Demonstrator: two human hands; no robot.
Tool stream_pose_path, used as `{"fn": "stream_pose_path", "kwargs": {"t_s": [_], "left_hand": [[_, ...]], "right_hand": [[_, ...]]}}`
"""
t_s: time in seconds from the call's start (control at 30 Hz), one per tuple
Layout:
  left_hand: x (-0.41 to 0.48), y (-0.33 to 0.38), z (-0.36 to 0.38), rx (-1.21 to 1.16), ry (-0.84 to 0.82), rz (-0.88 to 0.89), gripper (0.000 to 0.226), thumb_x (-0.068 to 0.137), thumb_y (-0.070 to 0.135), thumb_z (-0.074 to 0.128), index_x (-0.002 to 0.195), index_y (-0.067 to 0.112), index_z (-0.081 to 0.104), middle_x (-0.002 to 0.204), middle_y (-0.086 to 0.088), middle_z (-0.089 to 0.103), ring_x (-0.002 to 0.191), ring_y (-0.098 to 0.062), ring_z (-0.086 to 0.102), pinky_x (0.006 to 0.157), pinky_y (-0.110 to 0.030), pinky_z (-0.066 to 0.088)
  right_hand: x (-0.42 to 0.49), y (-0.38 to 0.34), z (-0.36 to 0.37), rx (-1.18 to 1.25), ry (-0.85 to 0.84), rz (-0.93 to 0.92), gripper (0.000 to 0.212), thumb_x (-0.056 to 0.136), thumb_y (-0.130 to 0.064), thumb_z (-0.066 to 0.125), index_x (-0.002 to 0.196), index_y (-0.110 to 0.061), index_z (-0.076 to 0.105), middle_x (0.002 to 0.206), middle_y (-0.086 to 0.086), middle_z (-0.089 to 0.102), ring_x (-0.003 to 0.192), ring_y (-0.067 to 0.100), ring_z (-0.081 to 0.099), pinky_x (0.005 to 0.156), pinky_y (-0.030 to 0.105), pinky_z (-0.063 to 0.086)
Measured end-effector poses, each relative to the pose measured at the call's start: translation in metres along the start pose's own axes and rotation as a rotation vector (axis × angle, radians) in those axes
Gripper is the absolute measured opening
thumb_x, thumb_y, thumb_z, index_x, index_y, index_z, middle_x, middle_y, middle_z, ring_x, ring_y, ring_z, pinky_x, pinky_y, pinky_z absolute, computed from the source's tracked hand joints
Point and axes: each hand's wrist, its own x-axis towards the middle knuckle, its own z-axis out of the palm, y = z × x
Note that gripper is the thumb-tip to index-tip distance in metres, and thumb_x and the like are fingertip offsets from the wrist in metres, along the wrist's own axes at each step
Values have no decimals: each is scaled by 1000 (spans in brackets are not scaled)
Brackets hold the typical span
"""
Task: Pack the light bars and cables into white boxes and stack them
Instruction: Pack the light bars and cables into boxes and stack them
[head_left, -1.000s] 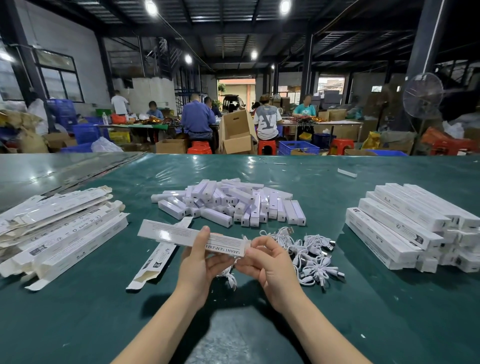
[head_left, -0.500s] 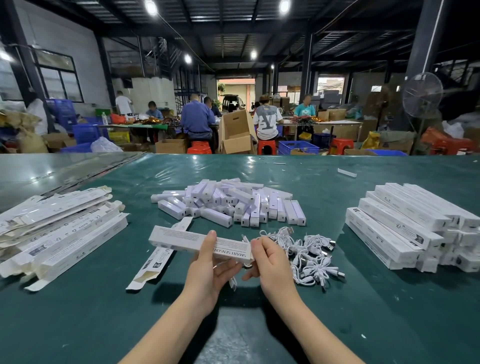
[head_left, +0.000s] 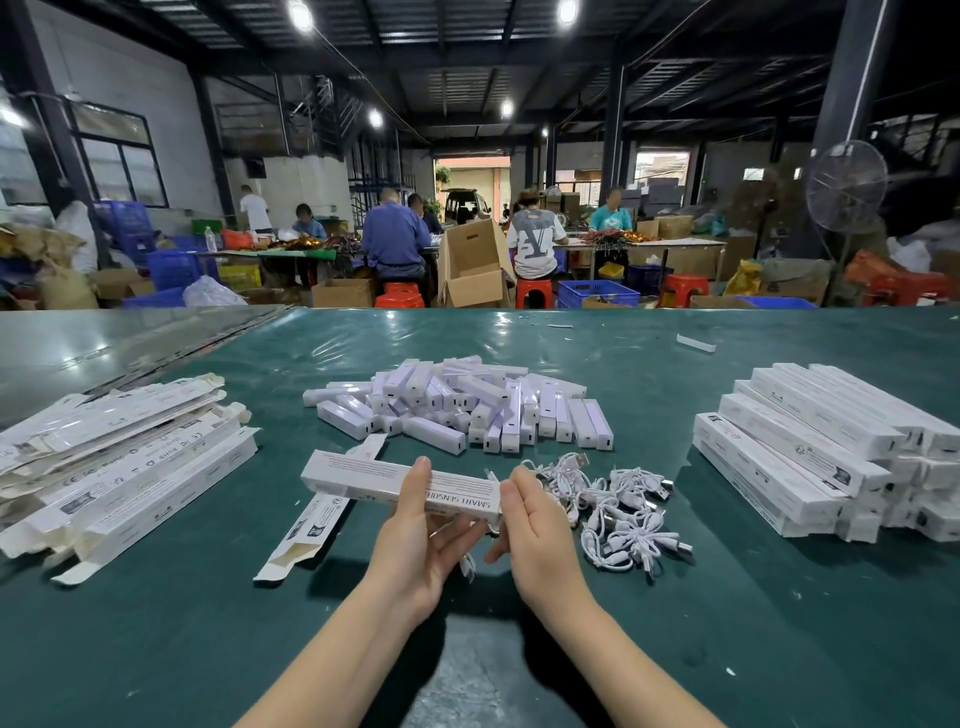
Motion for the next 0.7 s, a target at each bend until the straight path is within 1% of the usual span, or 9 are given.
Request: {"fn": "stream_pose_path", "kwargs": {"t_s": [0.03,0.13,0.23,0.33,0.4,0.5,0.57,0.63,0.7], "left_hand": [[0,-2,1,-3,-2,13,34,91,38,51,82,7,60,60,-7,68,50,-12,65,47,-22,53],[1,-2,4,7,-30,60,36,92,39,50,89,5,60,65,-7,69,53,-13,65,51,-22,54],[4,2,3,39,-46,91,36,92,39,49,93,4,59,68,-8,69,55,-14,66,54,-24,55],[3,3,0,40,-29,100,34,92,37,50,94,4,57,70,-10,69,56,-15,66,55,-25,56],[3,3,-1,27,-17,107,33,92,37,51,94,5,57,68,-10,68,53,-14,65,53,-24,56],[4,2,-1,33,-7,117,33,91,37,51,95,5,56,67,-10,69,53,-15,65,52,-23,55],[5,2,-4,57,-14,110,35,91,38,51,94,4,57,68,-11,69,55,-16,66,52,-24,55],[6,2,-5,68,-28,93,35,91,38,51,89,4,58,68,-11,69,56,-17,66,52,-25,55],[6,4,-5,64,-48,75,34,91,38,51,86,5,58,68,-11,70,56,-17,67,52,-25,55]], "right_hand": [[0,0,1,-6,17,-1,32,99,-11,35,68,-18,35,63,-2,38,53,14,40,50,37,43],[-2,-1,2,52,42,3,31,100,-10,33,70,-16,37,56,-9,41,48,10,40,48,35,43],[-4,-1,1,146,24,29,29,96,-12,40,67,-13,38,49,-8,41,45,9,41,52,42,44],[-6,-1,-2,91,-33,23,12,67,-14,43,64,-14,31,54,-4,36,51,18,40,54,38,37],[-7,-1,-1,27,-91,3,16,59,-12,41,65,-17,28,61,-2,33,59,17,34,58,36,32],[-6,2,-2,-80,-176,-36,22,56,-12,43,69,-18,26,67,-4,32,64,17,33,59,30,30],[-4,4,-4,-98,-217,-29,20,55,-11,43,71,-11,30,69,-2,33,67,17,36,60,32,33],[-3,4,-5,-38,-228,-4,23,53,-9,43,72,-2,32,66,1,33,65,20,33,58,37,34],[-1,3,-5,91,-194,59,18,53,-7,42,66,-6,30,59,0,30,59,19,30,54,36,33]]}}
